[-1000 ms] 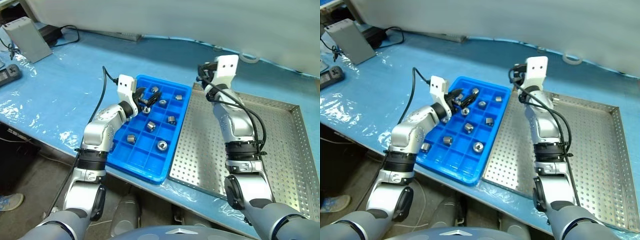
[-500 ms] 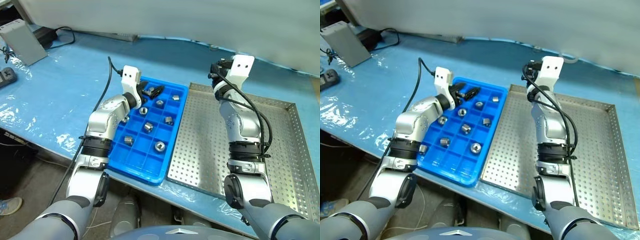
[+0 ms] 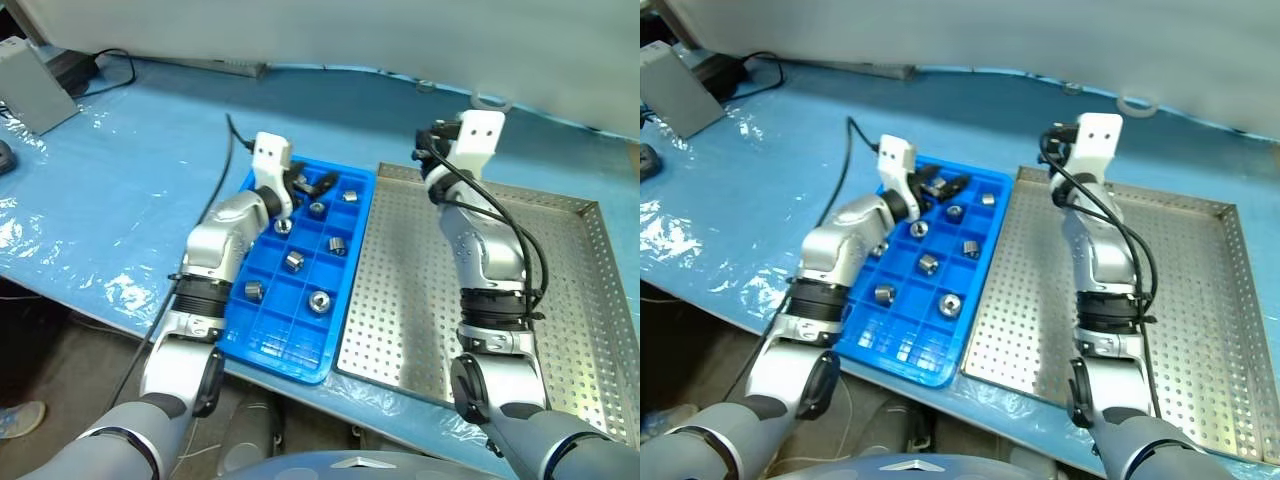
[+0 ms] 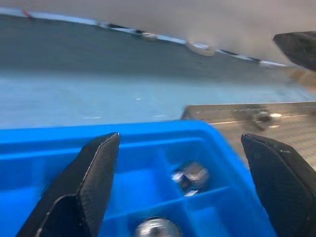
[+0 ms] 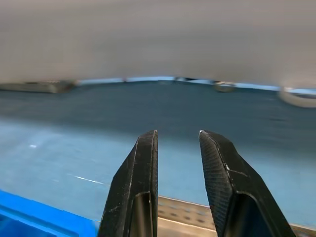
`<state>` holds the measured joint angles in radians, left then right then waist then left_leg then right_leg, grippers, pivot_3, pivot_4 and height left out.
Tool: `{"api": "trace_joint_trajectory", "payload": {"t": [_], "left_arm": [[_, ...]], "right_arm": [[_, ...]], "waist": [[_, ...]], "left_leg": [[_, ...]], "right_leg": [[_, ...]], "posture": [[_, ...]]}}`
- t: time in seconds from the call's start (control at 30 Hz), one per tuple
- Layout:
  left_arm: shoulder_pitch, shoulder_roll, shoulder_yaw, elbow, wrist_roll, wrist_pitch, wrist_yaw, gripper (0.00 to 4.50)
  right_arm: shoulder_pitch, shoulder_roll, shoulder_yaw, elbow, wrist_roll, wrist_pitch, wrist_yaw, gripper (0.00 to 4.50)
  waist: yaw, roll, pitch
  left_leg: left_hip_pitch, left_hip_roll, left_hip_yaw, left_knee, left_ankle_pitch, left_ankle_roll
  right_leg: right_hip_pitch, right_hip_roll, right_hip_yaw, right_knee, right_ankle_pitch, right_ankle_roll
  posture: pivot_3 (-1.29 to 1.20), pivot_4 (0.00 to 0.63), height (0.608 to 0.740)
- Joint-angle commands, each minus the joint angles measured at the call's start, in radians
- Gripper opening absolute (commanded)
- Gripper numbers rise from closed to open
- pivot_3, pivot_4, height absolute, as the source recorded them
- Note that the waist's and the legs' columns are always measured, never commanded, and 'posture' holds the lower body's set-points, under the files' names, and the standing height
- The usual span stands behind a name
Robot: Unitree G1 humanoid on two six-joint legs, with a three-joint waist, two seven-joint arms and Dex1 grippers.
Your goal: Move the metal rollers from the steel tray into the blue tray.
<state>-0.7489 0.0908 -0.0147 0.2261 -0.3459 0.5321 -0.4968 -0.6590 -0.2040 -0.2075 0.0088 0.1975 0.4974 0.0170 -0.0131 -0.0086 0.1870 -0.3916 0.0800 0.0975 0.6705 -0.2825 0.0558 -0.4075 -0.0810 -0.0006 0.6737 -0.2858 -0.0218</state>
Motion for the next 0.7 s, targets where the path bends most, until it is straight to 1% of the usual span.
{"api": "trace_joint_trajectory", "payload": {"t": [0.03, 0.07, 0.1, 0.13, 0.2, 0.27, 0.33, 0.37, 0.5, 0.57, 0.7], "left_arm": [[-0.002, 0.016, 0.007, -0.042, -0.012, -0.012, -0.025, 4.17], [-0.004, 0.014, 0.009, -0.039, -0.014, -0.014, -0.027, 4.17], [-0.004, 0.013, 0.009, -0.037, -0.016, -0.015, -0.028, 4.17], [-0.007, 0.012, 0.01, -0.033, -0.016, -0.018, -0.03, 4.17], [-0.01, 0.011, 0.012, -0.027, -0.015, -0.02, -0.031, 4.17], [-0.012, 0.01, 0.013, -0.024, -0.013, -0.021, -0.029, 4.17], [-0.012, 0.01, 0.013, -0.022, -0.01, -0.021, -0.028, 4.17], [-0.011, 0.01, 0.014, -0.022, -0.01, -0.022, -0.028, 4.17], [-0.013, 0.014, 0.017, -0.019, -0.005, -0.021, -0.021, 4.17], [-0.016, 0.013, 0.019, -0.013, -0.002, -0.026, -0.015, 4.17], [-0.023, 0.002, 0.002, 0.013, 0.038, -0.076, 0.018, 4.17]], "right_arm": [[-0.008, 0.003, 0.017, -0.076, -0.005, -0.005, -0.004, 1.33], [-0.006, -0.001, 0.016, -0.076, -0.016, -0.01, -0.012, 1.33], [-0.005, -0.004, 0.015, -0.077, -0.024, -0.013, -0.019, 1.33], [-0.008, -0.008, 0.008, -0.065, -0.032, -0.019, -0.03, 1.33], [-0.015, -0.015, -0.001, -0.043, -0.043, -0.028, -0.046, 1.33], [-0.024, -0.022, -0.009, -0.012, -0.053, -0.045, -0.06, 1.33], [-0.033, -0.025, -0.016, 0.012, -0.058, -0.059, -0.071, 1.33], [-0.036, -0.025, -0.018, 0.02, -0.058, -0.063, -0.074, 1.33], [-0.049, -0.023, -0.015, 0.047, -0.062, -0.08, -0.081, 1.33], [-0.053, -0.019, -0.011, 0.058, -0.067, -0.086, -0.09, 1.33], [-0.051, -0.001, 0.001, 0.066, -0.066, -0.089, -0.098, 1.33]], "waist": [[-0.001, 0.005, 0.0], [-0.003, 0.006, 0.001], [-0.001, 0.007, 0.001], [0.003, 0.008, 0.002], [0.006, 0.01, 0.004], [0.006, 0.011, 0.004], [0.003, 0.01, 0.004], [0.001, 0.01, 0.004], [-0.001, 0.01, 0.004], [-0.002, 0.01, 0.004], [-0.001, 0.01, 0.004]], "left_leg": [[-0.002, 0.009, 0.0, 0.0, -0.01, -0.022], [-0.004, 0.014, -0.003, 0.003, -0.009, -0.02], [0.002, 0.015, -0.005, 0.003, -0.007, -0.017], [0.007, 0.015, -0.005, 0.0, -0.004, -0.015], [0.015, 0.017, -0.001, -0.009, 0.004, -0.013], [0.025, 0.018, 0.007, -0.026, 0.015, -0.012], [0.033, 0.023, 0.016, -0.035, 0.021, -0.013], [0.034, 0.023, 0.017, -0.037, 0.022, -0.013], [0.029, 0.023, 0.018, -0.039, 0.023, -0.012], [0.021, 0.023, 0.018, -0.039, 0.024, -0.013], [0.011, 0.025, 0.017, -0.04, 0.025, -0.015]], "right_leg": [[0.0, 0.007, -0.005, 0.0, 0.002, -0.001], [0.002, 0.008, -0.009, -0.004, 0.009, -0.001], [0.003, 0.008, -0.012, -0.012, 0.014, -0.005], [0.008, 0.007, -0.013, -0.019, 0.016, -0.011], [0.02, 0.005, -0.015, -0.032, 0.018, -0.016], [0.03, 0.002, -0.015, -0.042, 0.022, -0.023], [0.038, 0.001, -0.017, -0.051, 0.026, -0.024], [0.039, 0.001, -0.017, -0.052, 0.026, -0.025], [0.032, 0.001, -0.017, -0.051, 0.027, -0.024], [0.023, 0.001, -0.018, -0.048, 0.028, -0.023], [0.012, 0.001, -0.02, -0.046, 0.029, -0.02]], "posture": [[-0.16, 0.15, 0.74], [-0.16, 0.15, 0.74], [-0.16, 0.15, 0.74], [-0.16, 0.15, 0.74], [-0.16, 0.15, 0.74], [-0.16, 0.15, 0.74], [-0.16, 0.15, 0.74], [-0.16, 0.15, 0.74], [-0.16, 0.15, 0.74], [-0.15, 0.15, 0.74], [-0.15, 0.15, 0.74]]}}
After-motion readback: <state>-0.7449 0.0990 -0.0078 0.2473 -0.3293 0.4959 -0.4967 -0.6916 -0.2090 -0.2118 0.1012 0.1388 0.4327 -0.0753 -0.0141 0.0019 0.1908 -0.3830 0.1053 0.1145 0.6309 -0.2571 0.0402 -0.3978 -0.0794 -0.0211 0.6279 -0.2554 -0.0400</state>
